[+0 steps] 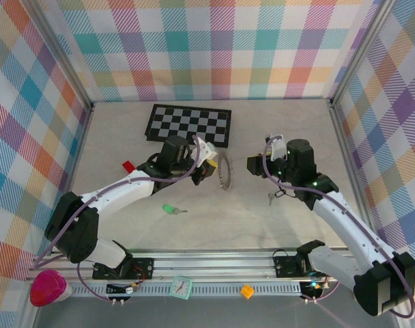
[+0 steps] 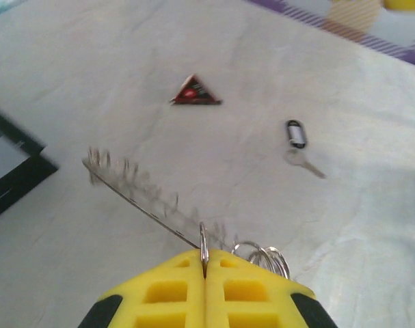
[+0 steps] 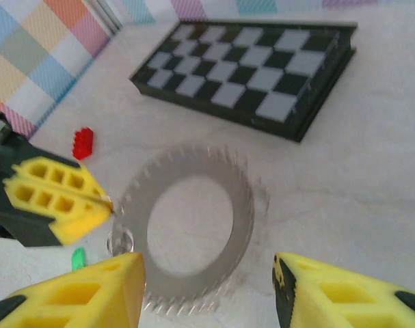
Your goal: Put the keys on the keyring
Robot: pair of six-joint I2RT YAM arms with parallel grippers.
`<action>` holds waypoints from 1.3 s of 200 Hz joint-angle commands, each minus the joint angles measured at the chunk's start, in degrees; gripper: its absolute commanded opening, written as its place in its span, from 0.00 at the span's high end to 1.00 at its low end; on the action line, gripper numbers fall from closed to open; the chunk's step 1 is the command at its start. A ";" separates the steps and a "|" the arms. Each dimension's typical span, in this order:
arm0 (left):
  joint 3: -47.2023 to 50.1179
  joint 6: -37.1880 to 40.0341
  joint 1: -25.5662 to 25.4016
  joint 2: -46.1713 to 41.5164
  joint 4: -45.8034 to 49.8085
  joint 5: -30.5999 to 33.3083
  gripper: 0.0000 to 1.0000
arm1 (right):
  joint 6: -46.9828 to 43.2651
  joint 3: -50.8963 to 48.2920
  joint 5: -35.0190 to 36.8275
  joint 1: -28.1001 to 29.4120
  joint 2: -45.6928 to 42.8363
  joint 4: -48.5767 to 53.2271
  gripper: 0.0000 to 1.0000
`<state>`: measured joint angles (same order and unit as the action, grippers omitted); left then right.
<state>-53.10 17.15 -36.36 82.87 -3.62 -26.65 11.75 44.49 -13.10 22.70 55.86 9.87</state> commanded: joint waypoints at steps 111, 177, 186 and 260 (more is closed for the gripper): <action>14.27 7.59 -0.29 -4.73 -35.43 -23.18 1.00 | -23.65 -20.90 -26.99 0.18 -9.44 -31.52 0.57; 15.20 3.97 -0.38 -4.48 -40.81 -27.46 1.00 | -24.67 -18.35 -30.23 2.78 -5.62 -31.07 0.62; 15.39 3.25 -0.38 -4.30 -42.04 -27.91 1.00 | -24.50 -18.30 -30.27 3.11 -5.17 -31.63 0.63; 15.55 0.96 -0.36 -2.98 -44.82 -29.51 1.00 | -24.49 -17.00 -28.47 5.16 -0.95 -35.96 0.74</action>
<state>-37.74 18.63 -36.36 80.07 -44.05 -53.10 -11.66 24.99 -40.99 27.29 54.17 -22.33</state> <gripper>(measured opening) 0.043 0.266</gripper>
